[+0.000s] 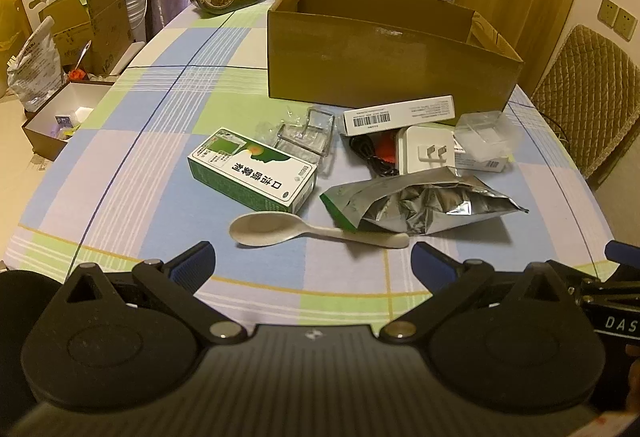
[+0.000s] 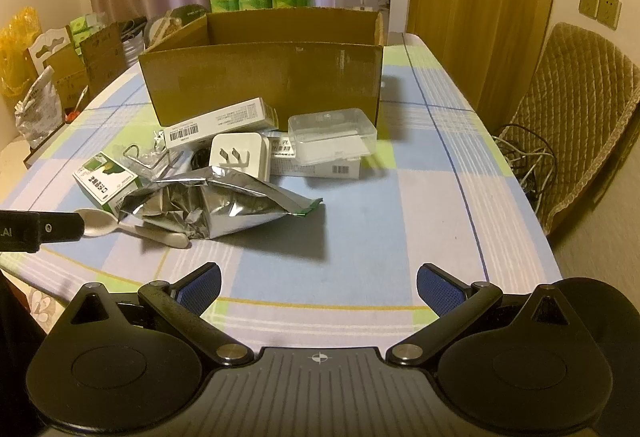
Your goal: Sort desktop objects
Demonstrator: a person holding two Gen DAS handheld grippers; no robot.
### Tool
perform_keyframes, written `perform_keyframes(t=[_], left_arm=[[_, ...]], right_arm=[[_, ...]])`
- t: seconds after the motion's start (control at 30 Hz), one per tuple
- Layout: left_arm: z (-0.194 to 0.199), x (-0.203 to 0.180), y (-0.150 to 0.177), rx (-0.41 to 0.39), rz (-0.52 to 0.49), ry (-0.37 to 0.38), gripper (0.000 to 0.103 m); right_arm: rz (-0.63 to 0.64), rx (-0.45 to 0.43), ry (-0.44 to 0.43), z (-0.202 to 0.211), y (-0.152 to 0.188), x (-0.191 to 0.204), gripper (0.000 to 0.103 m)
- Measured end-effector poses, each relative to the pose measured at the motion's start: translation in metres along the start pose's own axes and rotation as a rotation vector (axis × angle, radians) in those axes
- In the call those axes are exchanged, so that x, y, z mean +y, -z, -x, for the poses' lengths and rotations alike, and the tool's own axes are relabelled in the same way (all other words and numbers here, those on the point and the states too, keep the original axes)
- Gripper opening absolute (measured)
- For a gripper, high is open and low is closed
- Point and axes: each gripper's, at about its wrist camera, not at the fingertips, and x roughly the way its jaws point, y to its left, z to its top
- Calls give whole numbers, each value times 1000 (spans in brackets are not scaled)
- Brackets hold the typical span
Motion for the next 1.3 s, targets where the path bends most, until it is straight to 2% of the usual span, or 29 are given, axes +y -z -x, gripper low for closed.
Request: perform_keyframes(t=[0.37, 0.53, 0.87, 1.03, 1.3], left_arm=[[3, 6, -7, -27, -57, 17, 102], [6, 5, -10, -45, -115, 38, 102], [5, 10, -14, -54, -240, 23, 102], [3, 11, -15, -41, -329, 39, 102], [0, 12, -15, -49, -535, 60, 102]], right_arm=[[20, 9, 6, -3, -2, 1, 101], [30, 12, 5, -5, -4, 1, 101], [55, 14, 7, -8, -7, 2, 101], [86, 10, -19, -9, -10, 5, 101], [276, -49, -62, -11, -24, 19, 101]])
